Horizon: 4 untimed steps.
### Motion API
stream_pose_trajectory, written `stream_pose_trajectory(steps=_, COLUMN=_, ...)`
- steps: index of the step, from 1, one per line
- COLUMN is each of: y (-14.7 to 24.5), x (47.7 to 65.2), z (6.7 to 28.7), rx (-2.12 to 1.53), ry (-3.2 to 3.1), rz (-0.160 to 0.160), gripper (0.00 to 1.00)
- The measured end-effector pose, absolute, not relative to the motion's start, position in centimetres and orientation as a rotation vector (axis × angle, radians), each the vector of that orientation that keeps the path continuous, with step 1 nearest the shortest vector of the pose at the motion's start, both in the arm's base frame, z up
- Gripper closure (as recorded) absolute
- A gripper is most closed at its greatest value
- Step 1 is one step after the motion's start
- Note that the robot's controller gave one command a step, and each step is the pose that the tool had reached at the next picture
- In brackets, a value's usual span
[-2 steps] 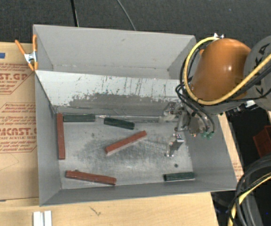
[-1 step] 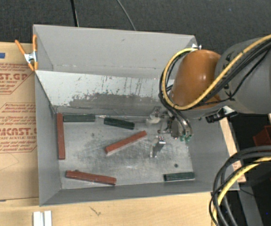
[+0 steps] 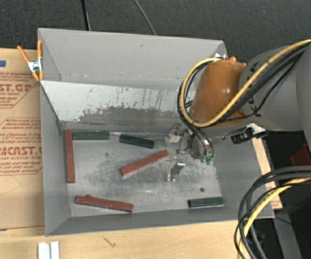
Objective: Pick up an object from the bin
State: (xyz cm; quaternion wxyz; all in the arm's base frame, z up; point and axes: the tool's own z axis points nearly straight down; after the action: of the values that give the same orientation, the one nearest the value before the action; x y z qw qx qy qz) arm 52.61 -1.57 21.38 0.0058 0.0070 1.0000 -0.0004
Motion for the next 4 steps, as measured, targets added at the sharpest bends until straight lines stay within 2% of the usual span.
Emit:
stream_pose_trajectory(steps=1, y=0.6, x=55.0, z=10.8, rx=0.204, ry=3.136, rz=-0.002, gripper=0.00)
stream_pose_trajectory(steps=2, y=1.7, x=54.8, z=10.5, rx=-0.095, ry=3.140, rz=0.000, gripper=0.00)
stream_pose_trajectory(steps=3, y=-3.5, x=59.4, z=7.7, rx=-0.135, ry=3.127, rz=0.001, gripper=1.00)
stream_pose_trajectory(steps=4, y=-3.5, x=59.3, z=7.4, rx=-0.134, ry=3.129, rz=0.001, gripper=0.00)
